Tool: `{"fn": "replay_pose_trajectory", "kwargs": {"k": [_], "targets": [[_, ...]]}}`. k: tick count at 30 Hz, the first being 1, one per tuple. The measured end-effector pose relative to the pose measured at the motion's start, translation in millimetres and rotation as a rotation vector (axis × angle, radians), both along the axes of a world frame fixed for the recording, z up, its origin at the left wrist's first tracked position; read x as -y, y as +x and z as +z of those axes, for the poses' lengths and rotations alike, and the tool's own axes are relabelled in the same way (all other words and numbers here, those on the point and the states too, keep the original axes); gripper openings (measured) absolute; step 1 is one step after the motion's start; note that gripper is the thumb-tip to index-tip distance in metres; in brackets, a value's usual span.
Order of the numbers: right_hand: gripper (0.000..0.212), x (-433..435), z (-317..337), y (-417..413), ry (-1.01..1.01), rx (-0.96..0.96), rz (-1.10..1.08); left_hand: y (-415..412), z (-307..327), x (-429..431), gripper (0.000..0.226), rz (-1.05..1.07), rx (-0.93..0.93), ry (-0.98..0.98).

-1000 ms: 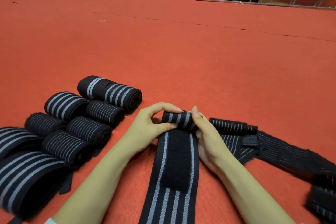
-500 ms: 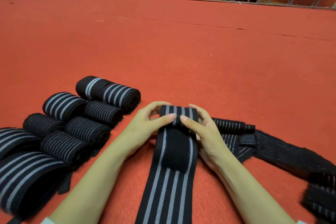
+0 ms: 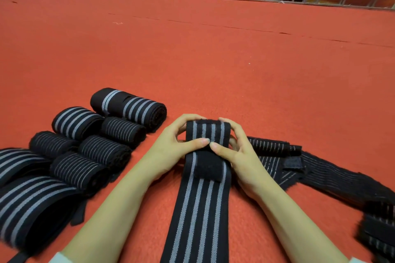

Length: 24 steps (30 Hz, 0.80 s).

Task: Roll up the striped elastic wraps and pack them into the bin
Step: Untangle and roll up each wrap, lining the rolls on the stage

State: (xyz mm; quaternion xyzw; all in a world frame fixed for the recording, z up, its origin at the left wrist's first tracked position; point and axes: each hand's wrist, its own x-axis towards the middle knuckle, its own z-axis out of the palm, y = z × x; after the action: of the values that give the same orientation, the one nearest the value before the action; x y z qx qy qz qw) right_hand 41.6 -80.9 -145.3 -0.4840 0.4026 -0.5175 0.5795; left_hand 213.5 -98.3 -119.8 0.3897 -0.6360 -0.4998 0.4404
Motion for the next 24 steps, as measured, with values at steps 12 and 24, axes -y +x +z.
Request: {"fn": "replay_pose_trajectory", "kwargs": {"k": [12, 24], "targets": [[0.035, 3.9, 5.3, 2.9, 0.080, 0.150, -0.045, -2.7, 1.9, -0.4, 0.018, -0.068, -0.096, 0.049], [0.060, 0.0, 7.2, 2.1, 0.088, 0.148, 0.044, -1.2, 1.0, 0.0, 0.040, 0.040, -0.090, 0.114]]}}
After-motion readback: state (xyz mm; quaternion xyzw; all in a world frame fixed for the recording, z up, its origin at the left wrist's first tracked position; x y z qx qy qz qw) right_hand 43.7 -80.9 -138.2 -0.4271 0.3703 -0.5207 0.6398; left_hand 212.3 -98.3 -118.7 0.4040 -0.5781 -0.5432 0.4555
